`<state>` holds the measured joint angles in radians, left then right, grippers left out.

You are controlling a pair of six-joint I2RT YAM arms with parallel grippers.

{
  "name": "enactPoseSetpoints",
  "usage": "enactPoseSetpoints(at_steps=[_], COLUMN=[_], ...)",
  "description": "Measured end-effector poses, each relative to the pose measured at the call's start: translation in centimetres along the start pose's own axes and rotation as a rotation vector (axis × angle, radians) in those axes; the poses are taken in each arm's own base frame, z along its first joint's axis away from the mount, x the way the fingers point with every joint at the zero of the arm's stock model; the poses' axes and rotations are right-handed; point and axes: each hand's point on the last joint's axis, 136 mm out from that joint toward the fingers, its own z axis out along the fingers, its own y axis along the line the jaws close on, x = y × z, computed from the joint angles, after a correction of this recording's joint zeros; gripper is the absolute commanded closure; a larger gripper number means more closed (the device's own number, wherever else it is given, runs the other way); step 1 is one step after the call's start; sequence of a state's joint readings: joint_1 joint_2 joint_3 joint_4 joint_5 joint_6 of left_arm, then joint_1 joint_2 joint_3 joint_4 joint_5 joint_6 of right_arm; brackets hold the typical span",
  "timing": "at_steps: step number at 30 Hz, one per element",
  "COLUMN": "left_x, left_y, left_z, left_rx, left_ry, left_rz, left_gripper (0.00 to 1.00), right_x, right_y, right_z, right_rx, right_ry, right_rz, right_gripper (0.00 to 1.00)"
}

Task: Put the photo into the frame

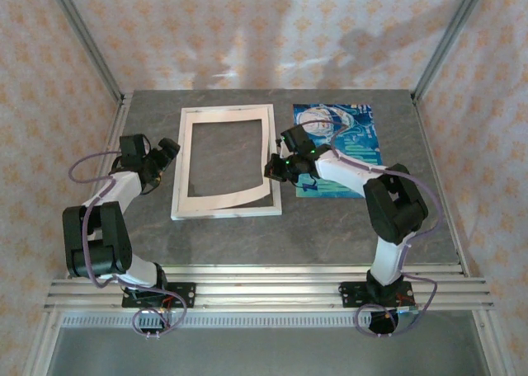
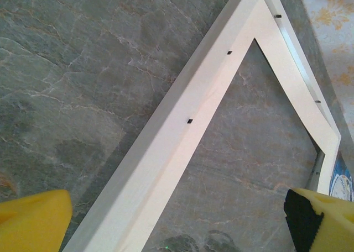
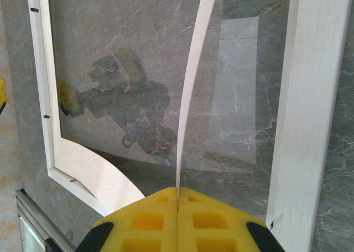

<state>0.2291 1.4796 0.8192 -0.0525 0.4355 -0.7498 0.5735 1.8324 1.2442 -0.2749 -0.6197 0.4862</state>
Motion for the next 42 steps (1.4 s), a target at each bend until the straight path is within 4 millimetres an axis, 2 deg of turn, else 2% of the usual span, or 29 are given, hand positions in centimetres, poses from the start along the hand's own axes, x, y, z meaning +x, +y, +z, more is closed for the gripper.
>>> enactPoseSetpoints(at_steps=[7, 16, 19, 24, 27, 33, 36, 42], left_x=[0.1, 0.2, 0.5, 0.7, 0.6, 0.8, 1.6, 3.3], left_y=[0.0, -0.1, 0.1, 0.2, 0.1, 0.1, -0.3, -1.7], left_z=[0.0, 0.1, 0.2, 0.2, 0.2, 0.2, 0.4, 0.5], left_rx=[0.003, 0.015, 0.015, 0.017, 0.017, 0.018, 0.018, 0.008], left_ry=[0.002, 0.005, 0.013, 0.018, 0.018, 0.022, 0.039, 0.072], left_rz=[-0.005, -0.008, -0.009, -0.010, -0.009, -0.005, 0.021, 0.111], left_gripper=[0.00, 0.00, 0.00, 0.00, 0.00, 0.00, 0.00, 0.00], right_x=[-0.1, 0.9, 1.0, 0.4, 0.3, -0.2, -0.4, -0.5], right_y=[0.3, -0.1, -0.6, -0.6, -0.8, -1.5, -1.6, -3.2], right_z=[0.4, 1.3, 1.2, 0.8, 0.6, -0.2, -0.6, -1.2], right_rx=[-0.003, 0.039, 0.072, 0.103, 0.123, 0.198, 0.219, 0.272], right_ry=[-0.019, -0.038, -0.038, -0.052, -0.055, -0.068, -0.077, -0.072], right_rz=[0.064, 0.105, 0.095, 0.071, 0.056, 0.030, 0.015, 0.025], right_gripper=[0.99, 0.93, 0.81, 0.51, 0.40, 0.37, 0.36, 0.30])
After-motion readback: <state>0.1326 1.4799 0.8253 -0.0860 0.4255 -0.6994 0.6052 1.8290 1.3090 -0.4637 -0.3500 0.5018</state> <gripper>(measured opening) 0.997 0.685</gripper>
